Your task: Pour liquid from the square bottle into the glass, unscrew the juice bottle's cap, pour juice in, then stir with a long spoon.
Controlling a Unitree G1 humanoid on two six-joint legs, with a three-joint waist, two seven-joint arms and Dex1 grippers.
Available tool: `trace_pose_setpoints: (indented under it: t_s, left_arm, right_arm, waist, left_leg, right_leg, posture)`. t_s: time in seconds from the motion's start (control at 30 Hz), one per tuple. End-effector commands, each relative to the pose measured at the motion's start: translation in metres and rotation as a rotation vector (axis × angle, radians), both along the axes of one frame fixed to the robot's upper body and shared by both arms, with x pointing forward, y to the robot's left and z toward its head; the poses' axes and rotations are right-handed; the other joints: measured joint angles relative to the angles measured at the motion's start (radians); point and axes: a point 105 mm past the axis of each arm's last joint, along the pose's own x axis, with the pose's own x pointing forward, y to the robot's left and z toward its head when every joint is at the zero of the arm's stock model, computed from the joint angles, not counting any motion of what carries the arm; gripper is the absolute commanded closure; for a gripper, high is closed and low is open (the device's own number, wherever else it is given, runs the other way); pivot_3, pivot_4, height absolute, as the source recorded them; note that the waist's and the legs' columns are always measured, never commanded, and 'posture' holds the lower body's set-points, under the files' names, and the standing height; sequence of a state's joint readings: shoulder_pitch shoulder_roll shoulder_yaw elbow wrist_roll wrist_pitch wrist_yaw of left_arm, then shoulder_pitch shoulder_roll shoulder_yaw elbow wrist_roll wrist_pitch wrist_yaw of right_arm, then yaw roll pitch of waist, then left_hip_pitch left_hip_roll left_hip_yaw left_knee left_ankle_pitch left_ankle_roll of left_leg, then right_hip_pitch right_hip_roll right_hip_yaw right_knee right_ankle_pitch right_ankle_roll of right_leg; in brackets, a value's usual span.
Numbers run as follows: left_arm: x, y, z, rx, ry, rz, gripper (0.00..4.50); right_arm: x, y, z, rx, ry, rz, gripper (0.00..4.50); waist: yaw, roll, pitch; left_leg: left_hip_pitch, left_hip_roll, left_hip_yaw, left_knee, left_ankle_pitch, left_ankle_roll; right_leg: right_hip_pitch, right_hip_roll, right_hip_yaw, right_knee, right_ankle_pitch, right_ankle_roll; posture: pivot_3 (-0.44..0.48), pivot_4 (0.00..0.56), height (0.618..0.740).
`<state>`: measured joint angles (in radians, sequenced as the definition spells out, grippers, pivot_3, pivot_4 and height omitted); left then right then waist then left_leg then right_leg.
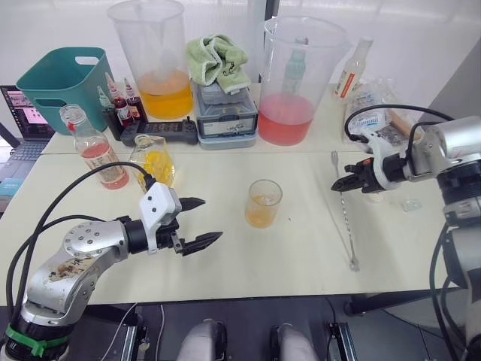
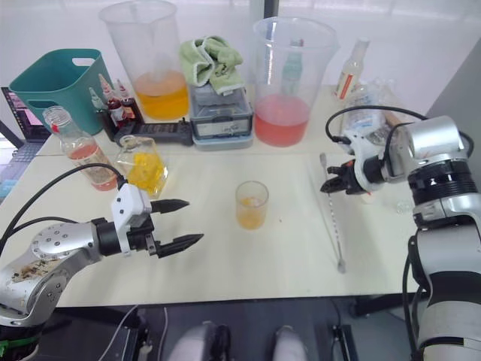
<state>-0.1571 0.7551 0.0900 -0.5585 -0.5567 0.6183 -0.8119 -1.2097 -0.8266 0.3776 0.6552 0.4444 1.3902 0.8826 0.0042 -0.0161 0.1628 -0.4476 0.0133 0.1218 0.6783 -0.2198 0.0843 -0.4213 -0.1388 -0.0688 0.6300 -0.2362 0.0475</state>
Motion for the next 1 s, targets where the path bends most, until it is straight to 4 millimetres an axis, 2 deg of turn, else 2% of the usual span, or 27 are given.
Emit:
trace_pose_setpoints:
  t_s: [0.03,0.37,0.5,0.63,0.73,0.8,0.9,0.97,1.0]
  left_arm:
    - [-0.006,-0.002,0.012,-0.009,-0.048,0.000,0.02]
    - [-0.010,0.001,0.007,0.022,-0.027,0.014,0.02]
    - [-0.010,0.007,0.001,0.048,-0.016,0.027,0.00]
    - [-0.009,0.011,-0.002,0.048,-0.012,0.033,0.00]
    - [-0.008,0.017,-0.008,0.051,0.003,0.048,0.00]
    - [-0.007,0.025,-0.014,0.058,0.019,0.068,0.00]
    - [-0.005,0.034,-0.016,0.052,0.012,0.090,0.00]
    - [-0.003,0.037,-0.015,0.047,-0.001,0.096,0.00]
    - [-0.002,0.039,-0.012,0.027,-0.017,0.105,0.00]
  right_arm:
    - [0.007,-0.001,0.002,-0.009,-0.046,0.011,4.50]
    - [0.022,0.009,-0.021,0.000,-0.037,0.002,4.50]
    - [0.023,0.006,-0.031,-0.035,-0.025,-0.007,3.17]
    - [0.025,0.006,-0.029,-0.040,-0.037,-0.005,1.82]
    - [0.026,0.007,-0.015,-0.038,-0.082,0.021,0.74]
    - [0.025,0.001,0.001,-0.029,-0.121,0.020,0.03]
    - [0.020,-0.005,0.023,-0.031,-0.205,0.071,0.01]
    - [0.016,-0.006,0.029,-0.036,-0.241,0.109,0.01]
    - [0.015,-0.003,0.039,-0.003,-0.324,0.157,0.01]
  waist:
    - [-0.001,0.000,0.000]
    - [-0.003,0.000,0.000]
    - [-0.005,0.000,0.000]
    - [-0.009,0.000,0.000]
    - [-0.011,0.000,0.000]
    - [-0.012,0.000,0.000]
    - [-0.007,0.001,0.000]
    - [-0.007,0.001,0.000]
    - [-0.008,0.001,0.000]
  left_leg:
    - [0.000,0.000,0.000,0.000,0.000,0.000]
    - [0.000,0.001,0.000,0.000,0.001,-0.002]
    - [0.000,0.001,0.000,0.000,0.001,-0.002]
    - [0.000,0.001,0.000,0.000,0.002,-0.003]
    - [0.000,0.001,0.000,0.000,0.002,-0.003]
    - [0.001,0.002,0.000,0.000,0.002,-0.003]
    - [0.000,0.001,0.000,0.000,0.002,-0.003]
    - [0.000,0.001,0.000,0.000,0.002,-0.003]
    - [0.000,0.002,0.000,0.000,0.002,-0.003]
  right_leg:
    - [0.000,0.000,0.000,0.000,0.000,0.000]
    - [0.000,0.003,0.001,0.000,0.000,0.000]
    - [0.000,0.003,0.001,0.000,0.000,0.000]
    - [0.000,0.004,0.001,0.000,0.000,0.000]
    - [0.000,0.004,0.001,0.000,0.000,0.000]
    - [0.000,0.004,0.001,0.000,0.000,0.000]
    - [0.000,0.004,0.001,0.000,0.000,0.000]
    - [-0.001,0.004,0.001,0.000,0.000,-0.001]
    - [-0.001,0.004,0.001,0.000,0.000,-0.001]
  posture:
    - [0.000,0.150,0.739]
    - [0.000,0.150,0.739]
    - [0.000,0.150,0.739]
    - [0.000,0.150,0.739]
    - [0.000,0.150,0.739]
    - [0.000,0.150,0.739]
    - [0.000,0.150,0.739]
    - [0.000,0.150,0.739]
    - [0.000,0.150,0.739]
